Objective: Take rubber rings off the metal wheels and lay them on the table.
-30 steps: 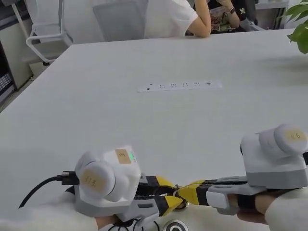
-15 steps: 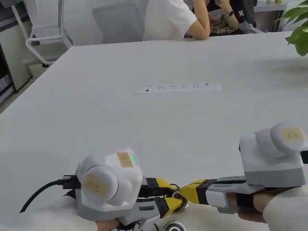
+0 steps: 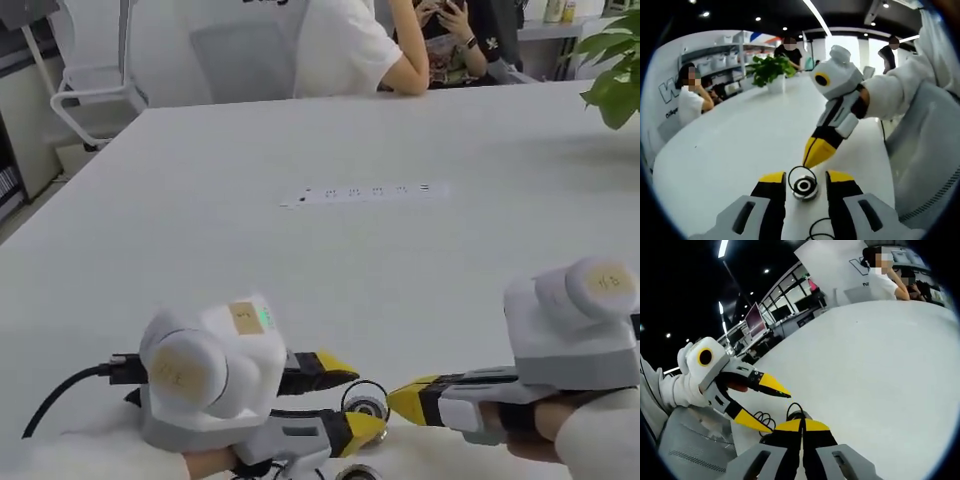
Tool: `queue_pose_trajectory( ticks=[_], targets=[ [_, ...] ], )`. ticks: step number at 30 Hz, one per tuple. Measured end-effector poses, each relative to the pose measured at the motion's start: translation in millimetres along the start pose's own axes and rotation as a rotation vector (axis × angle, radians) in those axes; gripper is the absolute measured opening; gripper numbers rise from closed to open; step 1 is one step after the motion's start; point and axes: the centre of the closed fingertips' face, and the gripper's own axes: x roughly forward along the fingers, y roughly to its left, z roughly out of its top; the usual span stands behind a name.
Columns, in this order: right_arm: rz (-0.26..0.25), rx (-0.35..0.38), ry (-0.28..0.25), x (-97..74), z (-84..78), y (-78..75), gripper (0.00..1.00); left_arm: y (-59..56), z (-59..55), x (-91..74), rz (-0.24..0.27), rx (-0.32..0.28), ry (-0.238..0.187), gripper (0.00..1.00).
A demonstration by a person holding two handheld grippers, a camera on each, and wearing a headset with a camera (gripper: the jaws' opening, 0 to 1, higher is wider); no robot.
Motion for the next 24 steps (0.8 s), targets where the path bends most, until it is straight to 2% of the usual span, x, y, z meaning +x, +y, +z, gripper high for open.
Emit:
queue_pose_trajectory(
  ticks=[5,10,13,16,19,24],
  targets=[
    [-0.007,-0.008,-0.016,-8.2,5.9,2.1,0.00,1.5,11.3,-14.6,0.007,0.032,-0.009,0.41],
    [-0.011,-0.015,-0.030,-16.6,10.4,5.2,0.00,1.4,26.6,-37.9,0.007,0.080,-0.016,0.54],
    [-0.007,-0.024,-0.035,-21.4,13.2,9.6,0.00,1.6,33.7,-51.7,0.009,0.102,-0.018,0.59],
    [-0.005,-0.036,-0.039,-24.8,15.7,15.3,0.00,1.6,38.9,-68.5,0.012,0.111,-0.015,0.62],
    [-0.003,-0.052,-0.047,-28.9,19.8,20.8,0.00,0.8,42.8,-85.5,0.021,0.103,-0.016,0.72],
    [0.004,-0.062,-0.059,-34.8,27.0,28.3,0.00,3.7,44.5,-110.6,0.063,0.129,-0.011,0.76]
  ],
)
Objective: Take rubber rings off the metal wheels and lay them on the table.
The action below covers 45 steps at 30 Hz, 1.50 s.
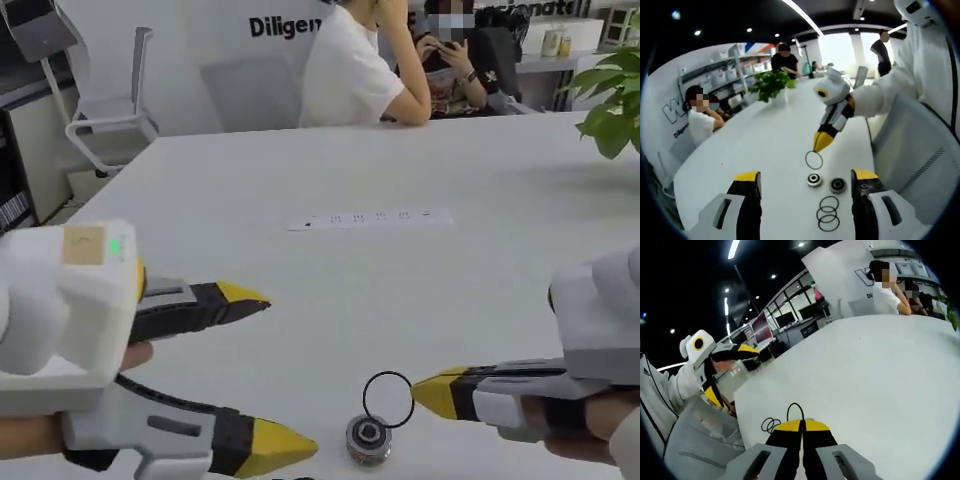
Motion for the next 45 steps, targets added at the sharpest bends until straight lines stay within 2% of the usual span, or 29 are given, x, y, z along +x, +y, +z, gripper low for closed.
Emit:
queue_pose_trajectory(
  ticks=[4,8,13,17,20,24,31,34,42,45],
  targets=[
    [0.013,-0.018,0.004,-2.1,4.1,7.8,0.00,1.8,-3.8,-21.1,0.037,-0.005,0.009,0.83],
    [0.029,-0.028,0.007,-2.8,7.6,10.3,0.00,3.1,-13.4,-42.9,0.090,-0.008,0.009,0.87],
    [0.052,-0.033,0.013,-1.3,10.9,17.1,0.00,5.0,-31.4,-69.0,0.155,-0.066,0.034,0.93],
    [0.068,-0.045,0.024,3.7,14.4,23.0,0.00,6.0,-41.5,-88.1,0.216,-0.126,0.026,0.97],
    [0.091,-0.055,0.030,8.8,18.0,32.0,0.00,7.6,-49.1,-99.8,0.271,-0.144,0.024,1.00],
    [0.133,-0.080,0.050,18.5,19.6,47.4,0.00,5.0,-63.3,-112.9,0.311,-0.183,0.045,1.00],
    [0.187,-0.122,0.121,34.9,7.3,64.5,0.00,-1.6,-81.3,-128.3,0.365,-0.255,0.050,1.00],
    [0.210,-0.118,0.145,40.3,-0.2,69.5,0.00,-4.3,-86.5,-133.9,0.387,-0.276,0.052,1.00],
    [0.249,-0.142,0.230,56.2,-22.2,79.1,0.00,-14.6,-96.7,-140.9,0.416,-0.331,0.059,1.00],
    [0.264,-0.146,0.281,62.6,-35.7,81.7,0.00,-16.7,-99.0,-142.3,0.425,-0.344,0.062,1.00]
  ],
)
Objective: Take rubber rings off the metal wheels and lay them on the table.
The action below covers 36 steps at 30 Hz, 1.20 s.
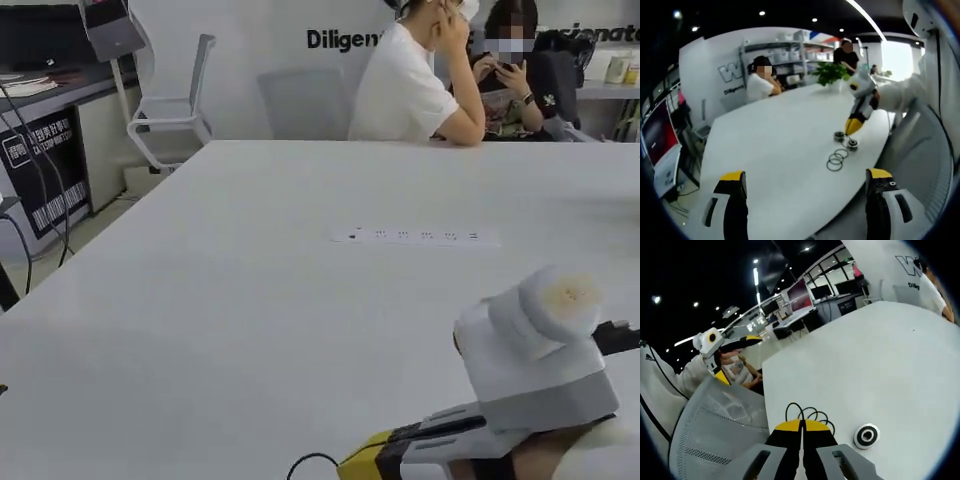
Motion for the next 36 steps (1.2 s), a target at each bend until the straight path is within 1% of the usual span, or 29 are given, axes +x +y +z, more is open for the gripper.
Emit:
queue_pose_trajectory(
  ticks=[2,8,12,14,19,22,24,29,31,34,36],
  targets=[
    [0.002,-0.003,0.029,5.8,-7.1,-0.4,0.00,-0.6,-0.9,-0.8,0.002,-0.008,0.000,1.00],
    [0.017,-0.010,0.076,16.8,-18.8,1.7,0.00,1.9,-3.3,-2.2,0.011,-0.021,0.002,1.00],
    [0.018,-0.010,0.112,23.8,-28.2,2.0,0.00,0.0,0.2,-1.4,0.005,-0.035,-0.013,1.00],
    [0.013,-0.020,0.128,27.0,-32.7,1.2,0.00,-1.7,3.2,-0.8,-0.001,-0.040,-0.026,1.00],
    [-0.001,-0.039,0.160,32.8,-38.8,-2.3,0.00,-1.6,1.4,0.7,-0.004,-0.041,-0.020,1.00],
    [-0.028,-0.074,0.189,34.6,-42.9,-7.1,0.00,-1.3,1.8,0.2,-0.005,-0.038,-0.022,1.00],
    [-0.046,-0.102,0.197,35.7,-43.9,-9.7,0.00,-0.5,2.3,-0.4,-0.003,-0.042,-0.026,1.00],
    [-0.065,-0.117,0.195,37.4,-42.3,-14.1,0.00,0.7,-0.4,-0.8,-0.002,-0.047,-0.024,1.00],
    [-0.092,-0.137,0.197,37.7,-41.8,-19.2,0.00,0.2,-1.2,-0.5,-0.004,-0.047,-0.022,1.00],
    [-0.091,-0.133,0.194,38.2,-40.9,-19.7,0.00,-0.4,-0.6,-0.5,-0.005,-0.047,-0.025,1.00],
    [-0.095,-0.144,0.189,38.3,-39.7,-20.3,0.00,0.0,-0.4,-0.9,-0.003,-0.046,-0.024,1.00]
  ],
)
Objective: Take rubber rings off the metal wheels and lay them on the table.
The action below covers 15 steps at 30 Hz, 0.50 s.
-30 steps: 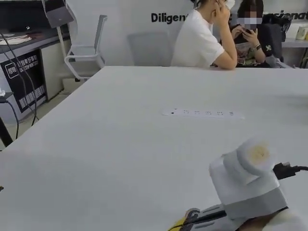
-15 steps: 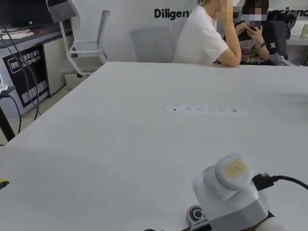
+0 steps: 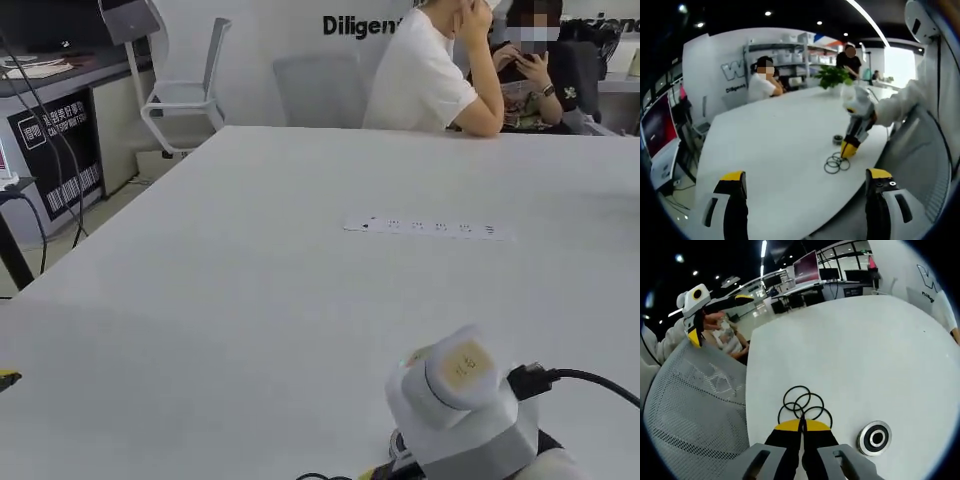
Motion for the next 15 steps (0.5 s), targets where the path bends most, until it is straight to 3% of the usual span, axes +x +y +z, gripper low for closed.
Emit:
queue_pose_trajectory(
  ticks=[8,15],
  targets=[
    [-0.004,-0.005,-0.014,-2.9,3.0,-1.0,0.04,-0.3,-0.1,-0.8,0.000,-0.001,-0.001,1.00],
    [-0.028,-0.013,-0.047,-16.6,8.9,-5.8,0.07,-1.8,0.9,0.5,-0.005,0.002,-0.003,1.00]
  ],
)
